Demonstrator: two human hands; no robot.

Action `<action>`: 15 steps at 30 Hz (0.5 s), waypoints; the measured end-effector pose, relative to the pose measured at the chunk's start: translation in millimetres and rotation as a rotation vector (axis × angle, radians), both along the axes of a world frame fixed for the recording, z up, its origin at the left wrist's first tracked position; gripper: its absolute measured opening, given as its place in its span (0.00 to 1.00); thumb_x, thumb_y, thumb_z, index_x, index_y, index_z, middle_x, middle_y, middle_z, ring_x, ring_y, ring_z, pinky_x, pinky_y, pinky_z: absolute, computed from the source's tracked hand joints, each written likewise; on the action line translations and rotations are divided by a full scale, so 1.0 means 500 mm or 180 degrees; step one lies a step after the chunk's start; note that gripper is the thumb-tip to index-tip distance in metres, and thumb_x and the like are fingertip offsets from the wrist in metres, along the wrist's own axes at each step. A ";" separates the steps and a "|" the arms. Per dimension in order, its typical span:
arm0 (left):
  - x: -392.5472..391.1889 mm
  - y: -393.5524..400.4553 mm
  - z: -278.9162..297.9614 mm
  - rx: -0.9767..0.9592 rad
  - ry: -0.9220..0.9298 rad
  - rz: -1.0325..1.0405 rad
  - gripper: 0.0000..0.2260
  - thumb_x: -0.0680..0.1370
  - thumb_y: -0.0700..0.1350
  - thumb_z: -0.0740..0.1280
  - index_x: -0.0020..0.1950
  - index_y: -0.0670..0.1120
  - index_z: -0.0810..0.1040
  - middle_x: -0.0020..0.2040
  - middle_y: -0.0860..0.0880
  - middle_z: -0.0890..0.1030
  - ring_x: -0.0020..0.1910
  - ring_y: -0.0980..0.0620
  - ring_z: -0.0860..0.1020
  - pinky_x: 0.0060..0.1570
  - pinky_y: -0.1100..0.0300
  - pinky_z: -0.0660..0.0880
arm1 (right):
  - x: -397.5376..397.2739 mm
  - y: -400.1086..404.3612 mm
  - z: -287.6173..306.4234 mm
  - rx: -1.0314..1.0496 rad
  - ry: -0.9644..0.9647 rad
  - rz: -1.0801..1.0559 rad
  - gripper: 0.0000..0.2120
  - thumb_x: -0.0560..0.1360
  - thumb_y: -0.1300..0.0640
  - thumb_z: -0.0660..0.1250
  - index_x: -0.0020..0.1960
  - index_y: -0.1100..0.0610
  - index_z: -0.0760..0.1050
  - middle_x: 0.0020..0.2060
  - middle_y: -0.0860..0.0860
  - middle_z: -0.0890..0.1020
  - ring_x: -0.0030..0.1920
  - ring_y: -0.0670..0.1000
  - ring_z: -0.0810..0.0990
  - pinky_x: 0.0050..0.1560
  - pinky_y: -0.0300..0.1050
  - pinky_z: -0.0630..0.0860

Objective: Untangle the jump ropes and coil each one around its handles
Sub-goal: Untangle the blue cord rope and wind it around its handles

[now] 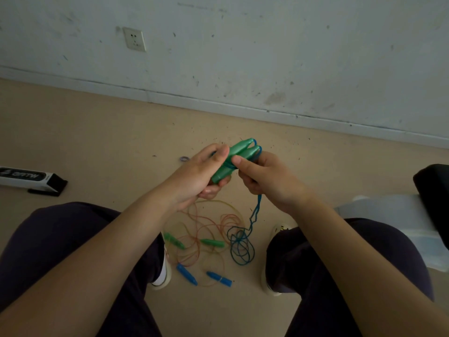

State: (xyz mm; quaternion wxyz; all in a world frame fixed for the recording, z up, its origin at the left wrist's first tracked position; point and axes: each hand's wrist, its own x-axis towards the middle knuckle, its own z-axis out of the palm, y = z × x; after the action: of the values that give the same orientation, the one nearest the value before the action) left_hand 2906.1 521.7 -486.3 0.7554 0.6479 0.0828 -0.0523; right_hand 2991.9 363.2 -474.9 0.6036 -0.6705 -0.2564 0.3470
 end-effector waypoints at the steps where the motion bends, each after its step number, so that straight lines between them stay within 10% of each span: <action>1: 0.001 -0.001 0.000 0.0044 -0.0010 0.0040 0.25 0.76 0.65 0.60 0.62 0.47 0.73 0.35 0.45 0.71 0.23 0.54 0.59 0.25 0.62 0.56 | -0.001 0.002 -0.001 0.0025 0.0040 -0.0017 0.10 0.81 0.56 0.63 0.41 0.56 0.71 0.27 0.47 0.65 0.25 0.44 0.60 0.25 0.36 0.59; 8: 0.003 0.001 0.013 -0.0163 0.0079 -0.0048 0.06 0.84 0.46 0.58 0.56 0.48 0.74 0.36 0.44 0.74 0.26 0.53 0.62 0.28 0.61 0.57 | 0.010 -0.003 0.003 0.0339 0.0241 -0.0395 0.13 0.79 0.58 0.66 0.62 0.60 0.70 0.31 0.56 0.73 0.24 0.46 0.64 0.24 0.38 0.60; 15: 0.002 0.002 0.004 0.0155 0.0227 0.0005 0.09 0.82 0.47 0.63 0.61 0.46 0.74 0.37 0.46 0.78 0.27 0.53 0.69 0.28 0.62 0.63 | 0.009 -0.006 0.005 0.0287 -0.0142 -0.0508 0.04 0.80 0.56 0.64 0.50 0.57 0.73 0.29 0.54 0.72 0.24 0.46 0.67 0.23 0.36 0.61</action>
State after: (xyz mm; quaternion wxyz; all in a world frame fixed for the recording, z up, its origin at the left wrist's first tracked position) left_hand 2907.1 522.9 -484.2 0.7360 0.6637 0.1115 -0.0728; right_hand 2996.1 360.3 -472.4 0.6530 -0.6685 -0.2309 0.2710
